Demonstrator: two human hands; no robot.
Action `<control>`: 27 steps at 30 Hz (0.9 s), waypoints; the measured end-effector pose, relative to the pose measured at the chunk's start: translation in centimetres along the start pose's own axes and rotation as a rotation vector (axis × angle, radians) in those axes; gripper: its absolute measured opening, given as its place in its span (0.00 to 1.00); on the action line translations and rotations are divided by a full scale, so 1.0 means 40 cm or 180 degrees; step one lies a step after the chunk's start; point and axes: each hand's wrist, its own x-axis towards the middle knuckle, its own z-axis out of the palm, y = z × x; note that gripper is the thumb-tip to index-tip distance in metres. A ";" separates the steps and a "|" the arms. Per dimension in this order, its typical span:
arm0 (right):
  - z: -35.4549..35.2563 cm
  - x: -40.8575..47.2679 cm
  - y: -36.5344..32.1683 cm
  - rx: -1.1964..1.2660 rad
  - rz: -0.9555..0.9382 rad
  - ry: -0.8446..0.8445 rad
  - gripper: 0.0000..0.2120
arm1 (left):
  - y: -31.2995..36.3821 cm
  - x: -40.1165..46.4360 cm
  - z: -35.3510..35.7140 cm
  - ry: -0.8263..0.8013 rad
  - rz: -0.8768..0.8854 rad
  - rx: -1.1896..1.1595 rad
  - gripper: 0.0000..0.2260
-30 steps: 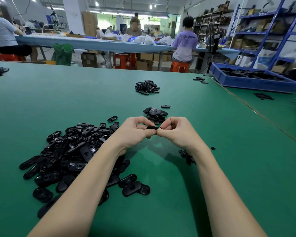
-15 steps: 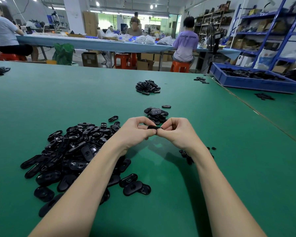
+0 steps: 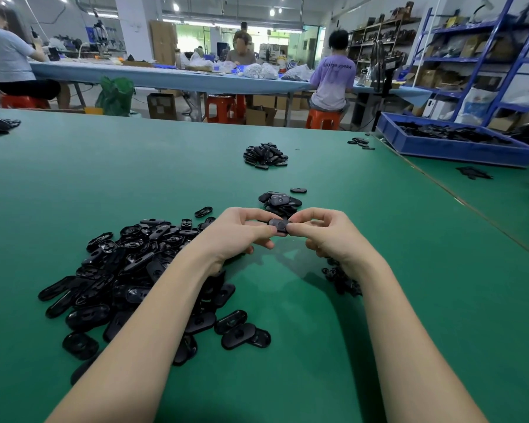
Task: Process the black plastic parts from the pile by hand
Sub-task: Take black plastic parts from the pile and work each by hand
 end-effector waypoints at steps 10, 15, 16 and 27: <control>0.007 0.005 -0.002 -0.0163 -0.0017 0.0095 0.03 | 0.000 0.002 0.013 0.0207 -0.0078 0.0040 0.04; 0.014 0.013 0.004 -0.0240 -0.0117 0.0136 0.03 | -0.003 0.006 0.034 0.0410 -0.0140 -0.0003 0.03; 0.015 0.013 0.005 -0.0271 -0.0117 0.0136 0.03 | -0.005 0.007 0.037 0.0447 -0.0150 -0.0006 0.02; 0.012 0.011 0.010 -0.0264 -0.0158 0.0122 0.05 | -0.011 0.004 0.043 0.0390 -0.0074 -0.0197 0.03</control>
